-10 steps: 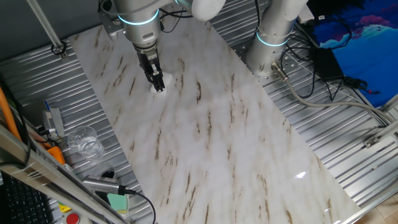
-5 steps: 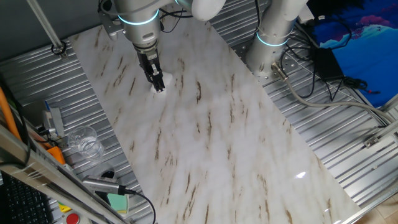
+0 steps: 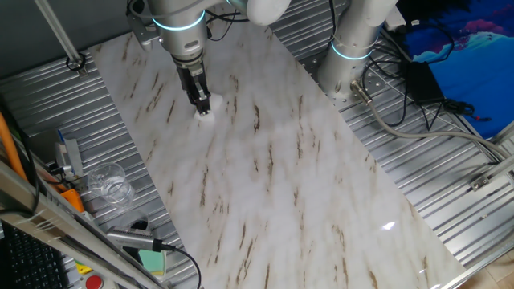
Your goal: Clean the tabletop with a sponge
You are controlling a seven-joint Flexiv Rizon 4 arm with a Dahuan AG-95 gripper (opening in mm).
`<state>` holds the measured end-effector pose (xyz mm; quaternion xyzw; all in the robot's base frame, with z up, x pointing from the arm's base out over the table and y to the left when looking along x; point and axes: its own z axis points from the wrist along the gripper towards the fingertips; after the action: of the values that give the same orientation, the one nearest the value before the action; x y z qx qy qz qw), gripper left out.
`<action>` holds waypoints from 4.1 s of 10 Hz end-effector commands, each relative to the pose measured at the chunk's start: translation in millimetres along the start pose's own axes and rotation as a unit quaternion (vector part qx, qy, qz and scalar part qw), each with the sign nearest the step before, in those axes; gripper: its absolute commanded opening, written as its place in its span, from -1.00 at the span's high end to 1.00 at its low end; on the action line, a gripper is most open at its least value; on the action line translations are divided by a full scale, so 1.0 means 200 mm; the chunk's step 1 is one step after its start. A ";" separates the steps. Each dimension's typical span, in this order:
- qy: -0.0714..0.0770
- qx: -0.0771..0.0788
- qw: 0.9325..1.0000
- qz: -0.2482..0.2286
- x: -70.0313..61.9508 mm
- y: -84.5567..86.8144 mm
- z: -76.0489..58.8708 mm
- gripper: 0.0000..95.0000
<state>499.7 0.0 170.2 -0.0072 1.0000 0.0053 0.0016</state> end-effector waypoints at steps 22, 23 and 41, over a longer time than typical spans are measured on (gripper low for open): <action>0.000 0.001 1.000 0.000 0.00 0.00 0.00 1.00; 0.000 0.001 1.000 0.000 0.00 0.00 0.00 1.00; 0.000 -0.001 0.994 -0.109 0.01 0.00 0.00 1.00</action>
<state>498.9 0.4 169.4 -0.0926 0.9957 0.0044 0.0015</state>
